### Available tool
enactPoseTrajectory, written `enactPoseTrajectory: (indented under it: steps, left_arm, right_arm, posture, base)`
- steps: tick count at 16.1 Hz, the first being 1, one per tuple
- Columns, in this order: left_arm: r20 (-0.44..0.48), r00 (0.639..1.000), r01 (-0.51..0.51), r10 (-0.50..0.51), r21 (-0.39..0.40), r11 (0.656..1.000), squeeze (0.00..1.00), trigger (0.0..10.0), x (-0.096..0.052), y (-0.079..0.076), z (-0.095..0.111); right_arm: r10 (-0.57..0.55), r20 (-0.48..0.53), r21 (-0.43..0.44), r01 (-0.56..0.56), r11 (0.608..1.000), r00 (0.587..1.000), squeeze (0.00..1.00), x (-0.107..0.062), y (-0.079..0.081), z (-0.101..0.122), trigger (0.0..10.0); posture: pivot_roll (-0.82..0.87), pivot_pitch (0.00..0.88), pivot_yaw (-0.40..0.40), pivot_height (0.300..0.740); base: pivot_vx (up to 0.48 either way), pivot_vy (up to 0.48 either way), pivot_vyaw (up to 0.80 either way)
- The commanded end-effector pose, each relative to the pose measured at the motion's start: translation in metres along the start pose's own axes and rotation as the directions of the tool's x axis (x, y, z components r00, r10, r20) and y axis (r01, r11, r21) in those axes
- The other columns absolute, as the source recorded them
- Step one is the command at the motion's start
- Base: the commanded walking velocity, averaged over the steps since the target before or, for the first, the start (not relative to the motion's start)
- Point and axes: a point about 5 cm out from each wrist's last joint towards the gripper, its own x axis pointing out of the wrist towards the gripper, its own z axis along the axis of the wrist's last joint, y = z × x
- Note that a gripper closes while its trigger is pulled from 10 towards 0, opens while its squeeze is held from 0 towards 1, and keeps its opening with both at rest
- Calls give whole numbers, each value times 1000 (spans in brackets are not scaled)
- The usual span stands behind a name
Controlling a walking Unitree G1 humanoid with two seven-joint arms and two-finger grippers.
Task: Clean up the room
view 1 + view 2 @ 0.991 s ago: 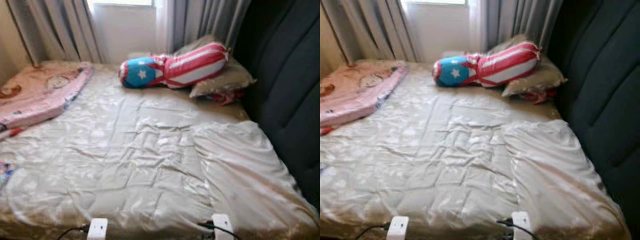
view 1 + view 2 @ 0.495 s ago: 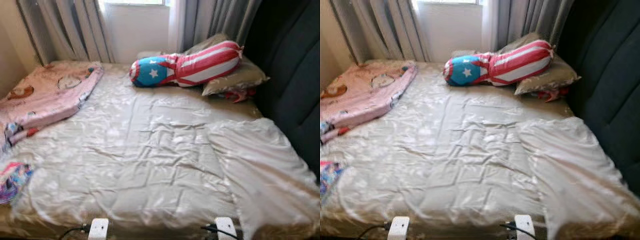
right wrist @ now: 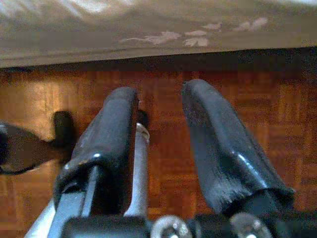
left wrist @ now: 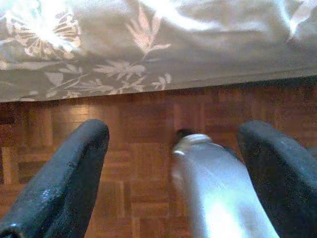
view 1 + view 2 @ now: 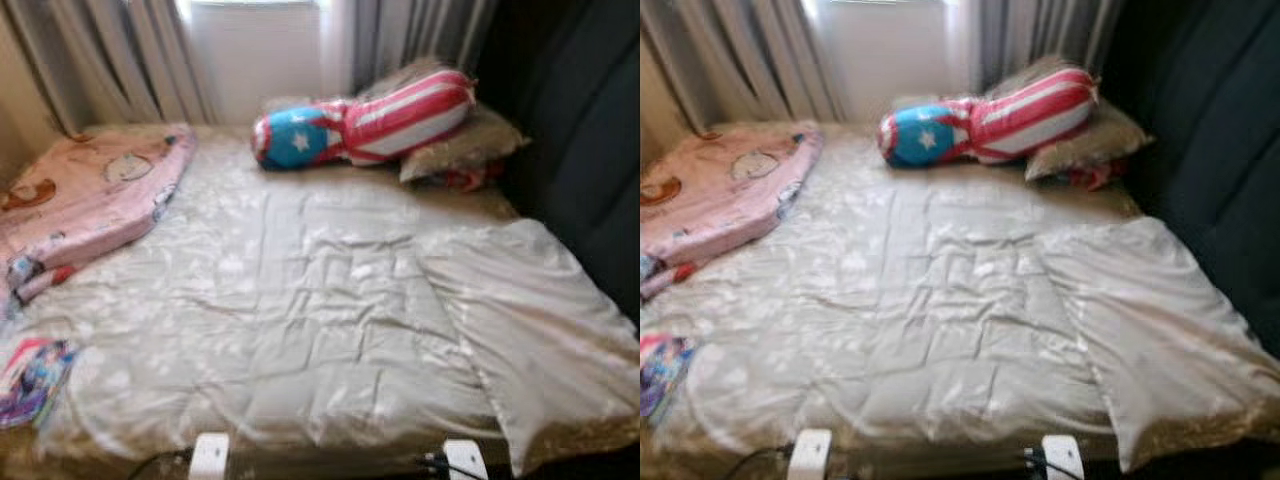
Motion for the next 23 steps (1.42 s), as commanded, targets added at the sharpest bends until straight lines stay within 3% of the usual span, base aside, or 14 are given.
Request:
enactPoseTrajectory:
  steps: [1,9,11,14,23]
  left_arm:
    - [-9,1000,-17,17,15,1000,0,10000,0,6,0]
    - [-8,1000,-17,18,14,1000,0,10000,0,6,0]
    - [-7,1000,-18,18,13,1000,0,10000,0,6,1]
    - [-7,1000,-18,18,13,1000,0,10000,0,6,1]
    - [-10,1000,-19,19,16,1000,0,10000,0,6,-1]
  right_arm:
    - [12,14,9,-12,1000,1000,0,1,5,5,10000]
    - [11,27,-25,-11,1000,1000,0,2,4,11,10000]
    - [14,30,-39,-13,999,999,0,3,6,11,10000]
    - [12,29,5,-12,1000,1000,0,2,7,8,10000]
    - [4,22,-1,-4,1000,1000,0,2,4,7,10000]
  posture:
    - [-44,0,-36,740]
    - [-42,0,-39,740]
    - [-43,0,-38,740]
    - [-42,0,-38,740]
    - [-49,0,-28,740]
  base:
    - [0,364,0]
    - [0,364,0]
    - [0,364,800]
    - [0,365,267]
    - [0,363,0]
